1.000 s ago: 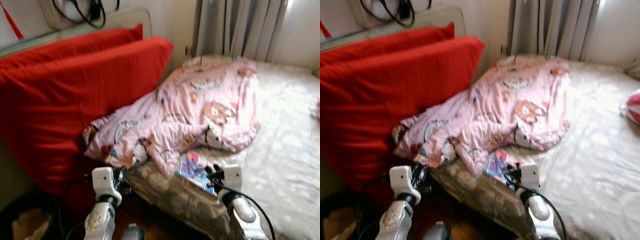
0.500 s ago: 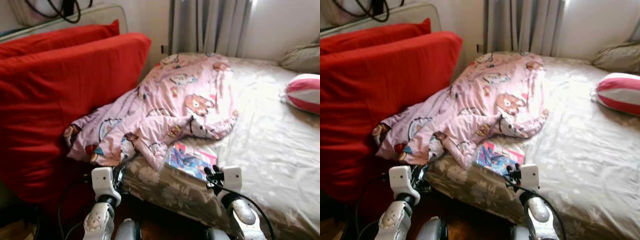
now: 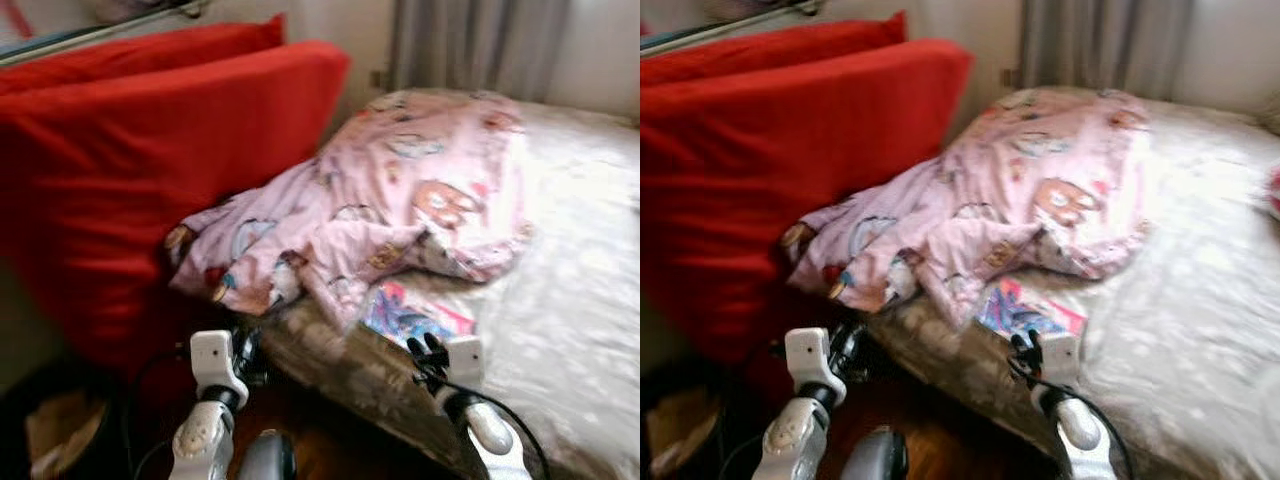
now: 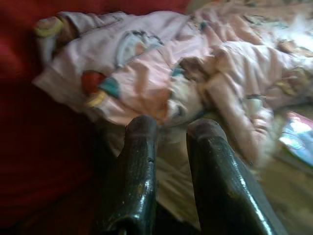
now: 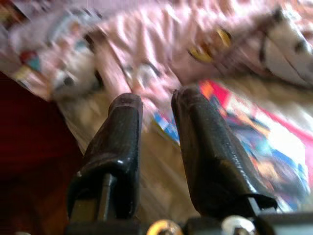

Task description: Clean up the room

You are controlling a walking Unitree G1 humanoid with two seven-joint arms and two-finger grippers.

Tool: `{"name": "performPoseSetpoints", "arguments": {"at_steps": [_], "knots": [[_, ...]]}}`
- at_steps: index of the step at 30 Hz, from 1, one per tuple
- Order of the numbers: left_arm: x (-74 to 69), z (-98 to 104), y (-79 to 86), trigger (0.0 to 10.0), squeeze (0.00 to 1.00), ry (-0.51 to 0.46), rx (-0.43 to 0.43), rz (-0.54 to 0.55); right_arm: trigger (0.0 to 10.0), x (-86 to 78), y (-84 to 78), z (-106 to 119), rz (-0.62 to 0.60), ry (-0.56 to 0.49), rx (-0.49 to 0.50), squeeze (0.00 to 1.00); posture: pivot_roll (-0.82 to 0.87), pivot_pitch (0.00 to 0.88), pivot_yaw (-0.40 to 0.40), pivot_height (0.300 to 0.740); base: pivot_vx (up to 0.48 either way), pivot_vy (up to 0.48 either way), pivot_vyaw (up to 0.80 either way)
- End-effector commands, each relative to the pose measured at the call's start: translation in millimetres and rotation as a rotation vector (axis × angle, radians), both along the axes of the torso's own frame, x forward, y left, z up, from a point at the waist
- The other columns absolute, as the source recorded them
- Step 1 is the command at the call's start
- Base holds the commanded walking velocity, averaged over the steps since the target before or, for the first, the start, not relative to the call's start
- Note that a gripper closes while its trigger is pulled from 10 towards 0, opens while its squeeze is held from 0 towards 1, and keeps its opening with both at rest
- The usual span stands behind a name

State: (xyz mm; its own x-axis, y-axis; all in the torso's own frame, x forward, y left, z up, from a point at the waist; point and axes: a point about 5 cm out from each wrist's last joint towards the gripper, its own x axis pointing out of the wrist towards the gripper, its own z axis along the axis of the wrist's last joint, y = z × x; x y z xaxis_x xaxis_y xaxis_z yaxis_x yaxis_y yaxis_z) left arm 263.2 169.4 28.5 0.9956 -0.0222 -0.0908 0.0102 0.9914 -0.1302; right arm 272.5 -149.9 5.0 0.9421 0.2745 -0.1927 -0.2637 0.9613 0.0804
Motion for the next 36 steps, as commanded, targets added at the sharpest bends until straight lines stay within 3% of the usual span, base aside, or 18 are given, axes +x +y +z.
{"name": "performPoseSetpoints", "arguments": {"at_steps": [1, 11, 20, 24, 29, 36], "knots": [[1.5, 2.4, -5.3, 10.0, 0.0, -0.009, -0.021, -0.01, 10.0, -4.2, -8.9, -3.4, -0.023, 0.016, -0.001, 0.0, -0.04, 0.0, 0.046, 0.621, 0.0, 0.0, 0.0], [1.6, 2.9, -5.4, 10.0, 0.0, -0.012, -0.021, -0.013, 10.0, -5.3, -6.8, -5.7, -0.006, 0.034, 0.0, 0.0, -0.04, 0.0, 0.046, 0.621, 0.0, 0.0, 0.0], [1.9, 3.5, -5.7, 10.0, 0.0, -0.013, -0.022, -0.014, 10.0, -3.3, -6.8, -4.2, -0.009, 0.027, 0.025, 0.0, -0.04, 0.0, 0.048, 0.621, 0.257, 0.0, 0.0], [1.9, 3.6, -5.5, 10.0, 0.0, -0.014, -0.02, -0.016, 10.0, -3.9, -5.4, -3.7, 0.02, 0.016, -0.008, 0.0, -0.04, 0.0, 0.048, 0.621, 0.282, 0.0, 0.0], [2.0, 4.1, -5.6, 10.0, 0.0, -0.017, -0.02, -0.018, 10.0, -4.5, -5.0, -4.1, 0.021, 0.015, -0.003, 0.0, -0.04, 0.0, 0.049, 0.621, 0.31, 0.0, 0.73], [1.7, 4.4, -5.7, 10.0, 0.0, -0.018, -0.02, -0.021, 10.0, -4.8, -5.4, -5.2, 0.001, 0.024, 0.024, 0.0, -0.04, 0.0, 0.051, 0.621, 0.32, 0.0, 0.0]]}}
